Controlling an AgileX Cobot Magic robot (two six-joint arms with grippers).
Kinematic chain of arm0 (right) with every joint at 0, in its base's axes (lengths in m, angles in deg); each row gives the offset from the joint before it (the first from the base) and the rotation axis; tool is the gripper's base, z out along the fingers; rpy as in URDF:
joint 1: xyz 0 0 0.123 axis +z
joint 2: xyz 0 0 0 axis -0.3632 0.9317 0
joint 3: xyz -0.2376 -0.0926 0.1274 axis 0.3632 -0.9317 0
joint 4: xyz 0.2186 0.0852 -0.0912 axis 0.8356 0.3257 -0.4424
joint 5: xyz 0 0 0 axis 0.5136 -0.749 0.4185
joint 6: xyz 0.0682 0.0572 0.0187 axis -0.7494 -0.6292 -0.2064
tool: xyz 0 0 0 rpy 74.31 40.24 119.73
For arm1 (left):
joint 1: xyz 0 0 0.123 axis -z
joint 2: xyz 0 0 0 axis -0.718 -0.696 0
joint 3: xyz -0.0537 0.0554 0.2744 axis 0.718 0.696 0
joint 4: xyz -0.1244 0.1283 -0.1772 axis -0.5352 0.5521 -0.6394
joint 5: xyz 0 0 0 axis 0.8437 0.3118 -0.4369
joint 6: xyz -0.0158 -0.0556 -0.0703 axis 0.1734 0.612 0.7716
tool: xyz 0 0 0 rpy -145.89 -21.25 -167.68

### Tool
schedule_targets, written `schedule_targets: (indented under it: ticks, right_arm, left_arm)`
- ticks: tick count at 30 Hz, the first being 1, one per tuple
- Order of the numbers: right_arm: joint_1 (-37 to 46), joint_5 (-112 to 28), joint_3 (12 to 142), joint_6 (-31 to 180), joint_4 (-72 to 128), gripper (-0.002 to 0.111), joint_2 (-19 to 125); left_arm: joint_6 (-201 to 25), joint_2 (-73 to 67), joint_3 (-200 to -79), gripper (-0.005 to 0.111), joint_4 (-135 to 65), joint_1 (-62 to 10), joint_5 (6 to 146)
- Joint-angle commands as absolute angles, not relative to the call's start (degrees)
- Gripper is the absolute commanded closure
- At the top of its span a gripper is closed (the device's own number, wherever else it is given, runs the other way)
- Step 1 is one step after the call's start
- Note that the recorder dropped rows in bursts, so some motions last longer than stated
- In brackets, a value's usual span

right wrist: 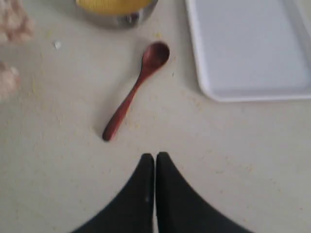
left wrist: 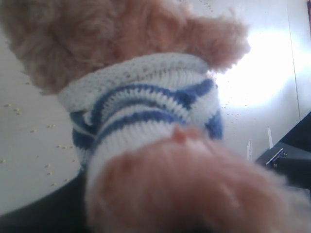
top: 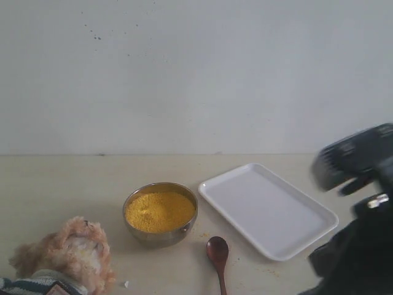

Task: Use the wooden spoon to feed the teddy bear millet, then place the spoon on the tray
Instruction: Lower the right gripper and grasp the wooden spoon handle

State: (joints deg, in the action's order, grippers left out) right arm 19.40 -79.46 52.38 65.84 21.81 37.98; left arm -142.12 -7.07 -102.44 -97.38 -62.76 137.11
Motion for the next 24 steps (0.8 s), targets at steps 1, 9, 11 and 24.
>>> schedule_targets:
  ticks: [1,9,11,24]
  right_arm:
    - [25.1,-79.6,57.4,65.3,20.6,0.101,54.5]
    - [27.3,-74.9,64.0,54.7,19.8,0.045,69.8]
    - [27.2,-72.8,64.0,52.1,19.8,0.045,71.4]
    - [27.2,-64.2,64.0,45.4,20.4,0.045,81.1]
  left_arm:
    - [-142.5,-7.1,-102.3,0.103,-98.5,-62.9,138.3]
    - [-142.5,-7.1,-102.3,0.103,-98.5,-62.9,138.2]
    - [-142.5,-7.1,-102.3,0.103,-98.5,-62.9,138.2]
    - [-142.5,-7.1,-102.3,0.103,-98.5,-62.9,138.2]
